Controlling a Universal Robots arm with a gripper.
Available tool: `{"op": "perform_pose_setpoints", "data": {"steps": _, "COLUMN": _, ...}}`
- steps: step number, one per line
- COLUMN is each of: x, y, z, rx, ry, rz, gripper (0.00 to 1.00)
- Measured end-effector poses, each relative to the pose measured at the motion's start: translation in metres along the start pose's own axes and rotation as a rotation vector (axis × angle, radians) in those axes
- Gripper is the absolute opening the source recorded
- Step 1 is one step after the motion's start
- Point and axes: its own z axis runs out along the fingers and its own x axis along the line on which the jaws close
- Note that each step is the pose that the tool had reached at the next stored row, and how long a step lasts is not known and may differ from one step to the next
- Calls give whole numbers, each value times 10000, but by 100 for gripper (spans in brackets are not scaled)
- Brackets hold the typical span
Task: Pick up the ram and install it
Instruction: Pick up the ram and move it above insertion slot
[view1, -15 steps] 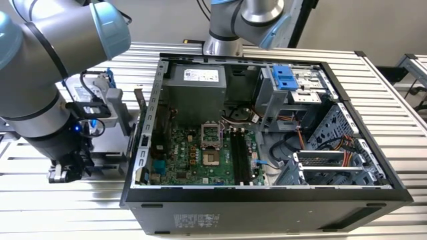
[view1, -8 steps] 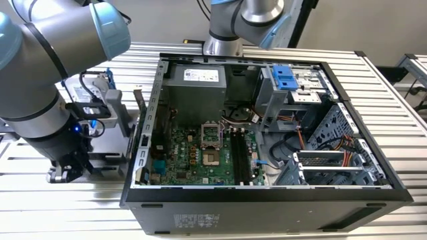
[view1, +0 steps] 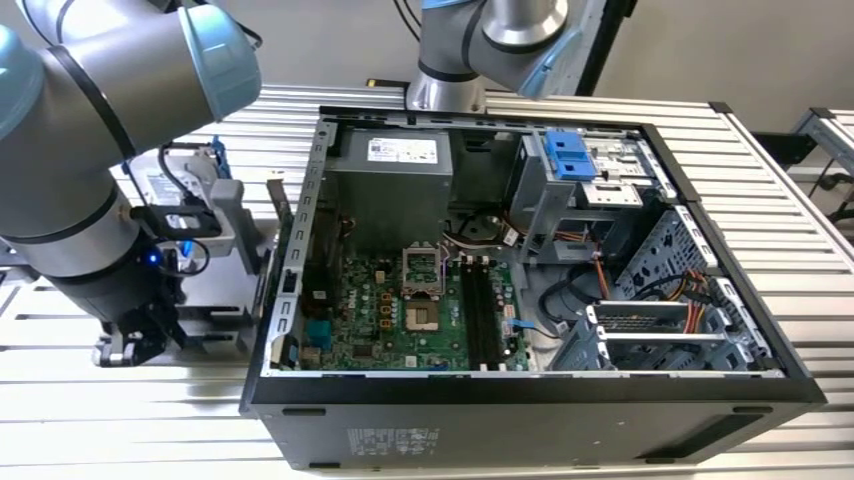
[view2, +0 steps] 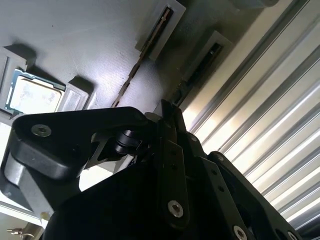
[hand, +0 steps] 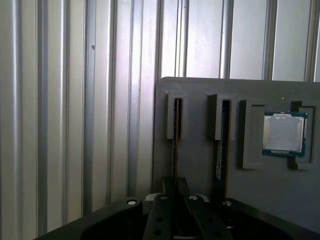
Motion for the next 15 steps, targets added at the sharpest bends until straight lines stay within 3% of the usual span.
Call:
{"op": "perform_pose_setpoints", "data": {"steps": 7, "x": 5, "y": 0, "z": -5, "rx": 1, "ry": 0, "rz": 0, "gripper": 0}}
{"op": "perform_pose_setpoints", "data": {"steps": 15, "x": 1, "y": 0, "z": -115, "rx": 0, "ry": 1, "rz": 0, "gripper": 0}}
